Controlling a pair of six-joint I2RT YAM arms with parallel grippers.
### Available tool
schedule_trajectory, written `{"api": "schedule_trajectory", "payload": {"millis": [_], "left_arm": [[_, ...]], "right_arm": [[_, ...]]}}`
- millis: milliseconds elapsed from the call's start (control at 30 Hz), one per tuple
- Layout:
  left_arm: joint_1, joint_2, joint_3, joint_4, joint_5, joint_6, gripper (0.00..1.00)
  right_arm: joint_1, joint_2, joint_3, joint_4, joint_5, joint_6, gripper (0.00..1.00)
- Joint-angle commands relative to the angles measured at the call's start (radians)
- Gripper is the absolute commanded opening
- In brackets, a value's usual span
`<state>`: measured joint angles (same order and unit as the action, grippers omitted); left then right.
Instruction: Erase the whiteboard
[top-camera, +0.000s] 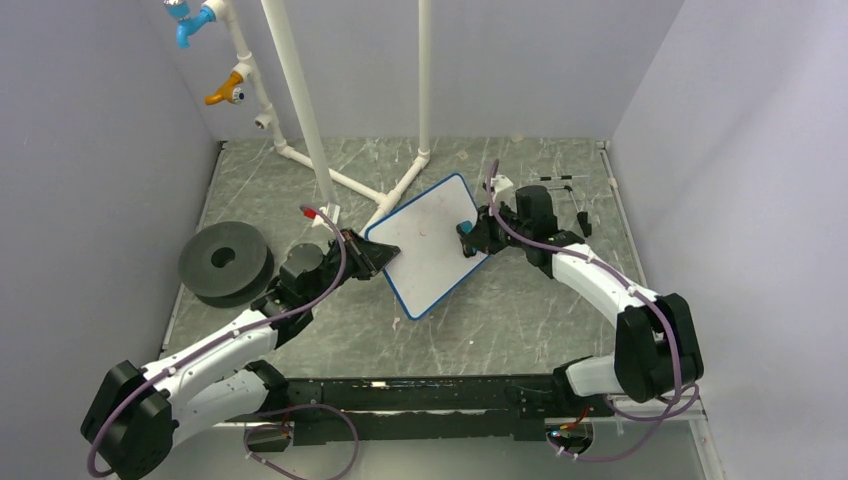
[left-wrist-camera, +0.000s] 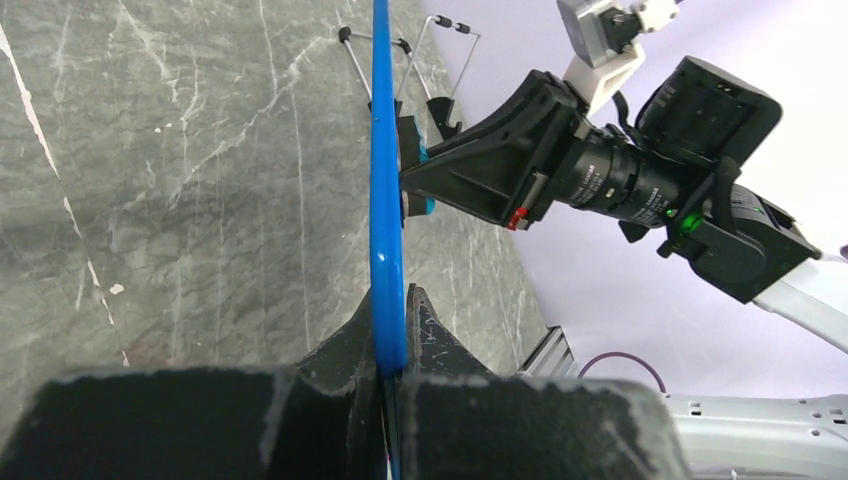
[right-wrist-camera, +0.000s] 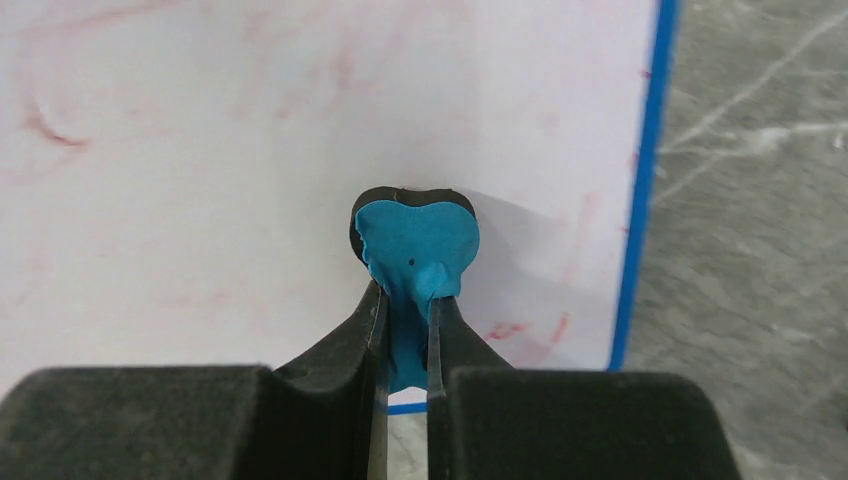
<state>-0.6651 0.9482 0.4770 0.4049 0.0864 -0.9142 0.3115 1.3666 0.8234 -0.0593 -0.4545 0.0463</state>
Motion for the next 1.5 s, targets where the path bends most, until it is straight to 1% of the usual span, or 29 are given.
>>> {"api": "schedule_trajectory", "payload": {"millis": [0,133,167,300,367,433,533,667,767,800,867,933,967,1067,1100,1167,1333,1400,1467], "left_arm": [[-0.010,-0.017,0.035,0.288,0.125,-0.073,0.00],[-0.011,-0.015,0.039,0.287,0.136,-0.068,0.00],[-0.011,-0.017,0.038,0.285,0.135,-0.064,0.00],[-0.008,-0.033,0.038,0.267,0.128,-0.052,0.00],[-0.002,-0.035,0.030,0.276,0.127,-0.057,0.00],[0.008,-0.036,0.023,0.283,0.129,-0.062,0.00],[0.025,-0.041,0.012,0.295,0.129,-0.070,0.00],[0.036,-0.018,0.001,0.336,0.137,-0.095,0.00],[0.039,-0.009,-0.003,0.357,0.139,-0.107,0.00],[0.040,-0.013,-0.002,0.352,0.136,-0.106,0.00],[0.043,-0.031,-0.002,0.331,0.128,-0.100,0.00],[0.044,-0.047,-0.003,0.318,0.123,-0.094,0.00],[0.045,-0.053,-0.004,0.315,0.122,-0.094,0.00],[0.047,-0.061,-0.010,0.315,0.123,-0.096,0.00],[0.048,-0.062,-0.012,0.316,0.124,-0.099,0.00],[0.051,-0.055,-0.012,0.324,0.125,-0.101,0.00],[0.055,-0.032,-0.010,0.353,0.132,-0.112,0.00],[0.057,-0.032,-0.008,0.350,0.133,-0.112,0.00],[0.057,-0.034,-0.008,0.345,0.131,-0.108,0.00]], "right_arm": [[0.017,-0.026,0.054,0.019,-0.033,-0.002,0.00],[-0.046,0.036,0.131,-0.018,0.097,0.014,0.00],[-0.065,0.052,0.143,-0.030,0.099,0.021,0.00],[-0.089,0.076,0.137,-0.064,0.071,0.005,0.00],[-0.090,0.078,0.132,-0.104,0.020,-0.027,0.00],[-0.088,0.064,0.110,-0.140,-0.065,-0.060,0.00],[-0.055,-0.001,0.032,-0.178,-0.144,-0.122,0.00],[0.057,-0.119,-0.055,-0.151,-0.155,-0.149,0.00],[0.109,-0.112,-0.061,-0.149,-0.176,-0.139,0.00],[0.109,-0.099,-0.056,-0.145,-0.153,-0.129,0.00],[0.100,-0.079,-0.050,-0.124,-0.048,-0.099,0.00],[0.046,-0.065,-0.044,-0.091,0.034,-0.052,0.00],[0.000,-0.057,-0.040,-0.078,0.067,-0.010,0.00],[-0.055,-0.042,-0.036,-0.067,0.113,0.027,0.00],[-0.055,-0.042,-0.040,-0.071,0.097,0.018,0.00],[-0.037,-0.043,-0.063,-0.075,0.005,0.007,0.00],[0.054,-0.067,-0.077,-0.093,-0.183,-0.025,0.00],[0.067,-0.072,-0.078,-0.083,-0.204,-0.016,0.00],[0.064,-0.067,-0.071,-0.076,-0.191,-0.006,0.00]]}}
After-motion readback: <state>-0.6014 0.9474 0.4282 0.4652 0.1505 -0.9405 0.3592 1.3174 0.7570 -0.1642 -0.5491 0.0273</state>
